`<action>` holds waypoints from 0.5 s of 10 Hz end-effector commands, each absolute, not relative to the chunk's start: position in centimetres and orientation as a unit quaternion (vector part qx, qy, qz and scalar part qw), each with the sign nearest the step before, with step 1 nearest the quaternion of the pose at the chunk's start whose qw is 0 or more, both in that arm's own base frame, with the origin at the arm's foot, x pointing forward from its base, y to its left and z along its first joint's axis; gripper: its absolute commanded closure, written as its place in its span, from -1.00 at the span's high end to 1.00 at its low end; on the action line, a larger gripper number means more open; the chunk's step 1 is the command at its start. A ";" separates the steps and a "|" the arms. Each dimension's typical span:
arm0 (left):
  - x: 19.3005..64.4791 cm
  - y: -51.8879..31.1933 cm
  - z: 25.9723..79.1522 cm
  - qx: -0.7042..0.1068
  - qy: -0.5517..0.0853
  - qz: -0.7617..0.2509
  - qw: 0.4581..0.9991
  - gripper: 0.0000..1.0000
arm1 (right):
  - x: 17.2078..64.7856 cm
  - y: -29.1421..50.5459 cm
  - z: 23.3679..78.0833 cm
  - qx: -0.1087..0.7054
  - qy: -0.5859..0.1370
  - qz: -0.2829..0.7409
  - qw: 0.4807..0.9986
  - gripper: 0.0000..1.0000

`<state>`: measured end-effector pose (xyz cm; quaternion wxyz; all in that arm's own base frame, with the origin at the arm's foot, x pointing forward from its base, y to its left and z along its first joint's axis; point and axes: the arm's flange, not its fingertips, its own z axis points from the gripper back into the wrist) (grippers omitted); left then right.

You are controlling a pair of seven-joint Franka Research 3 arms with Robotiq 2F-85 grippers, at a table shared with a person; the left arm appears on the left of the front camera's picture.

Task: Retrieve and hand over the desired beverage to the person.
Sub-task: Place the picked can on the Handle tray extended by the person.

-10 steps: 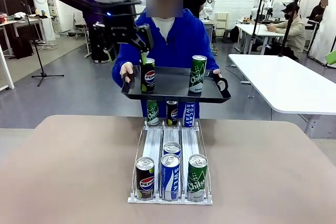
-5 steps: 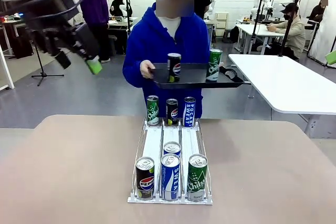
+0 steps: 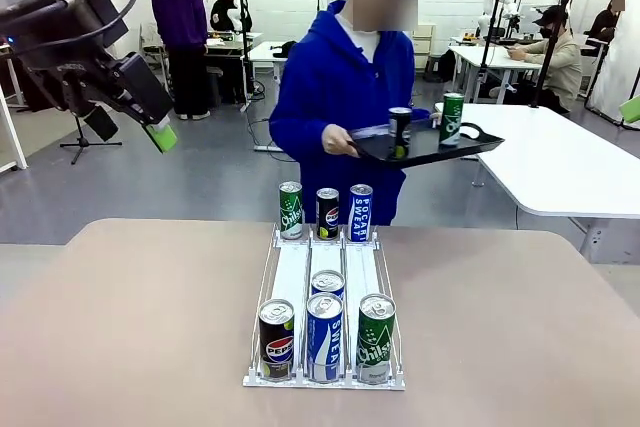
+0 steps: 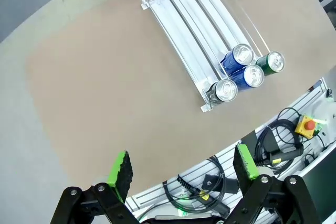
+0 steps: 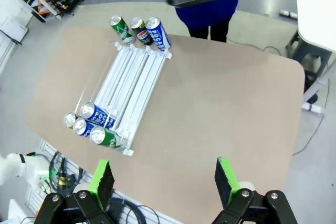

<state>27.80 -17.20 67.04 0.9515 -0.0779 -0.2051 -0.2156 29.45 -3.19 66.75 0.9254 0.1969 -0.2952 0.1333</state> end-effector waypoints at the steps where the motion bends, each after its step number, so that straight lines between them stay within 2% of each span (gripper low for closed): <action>1: 28.0 -17.4 67.3 -0.077 -0.206 -0.218 0.951 1.00 | 29.6 -3.2 67.1 0.196 -0.288 0.135 0.927 1.00; 5: 28.0 -17.4 67.3 -0.077 -0.206 -0.218 0.951 1.00 | 29.6 -3.2 67.1 0.196 -0.288 0.135 0.927 1.00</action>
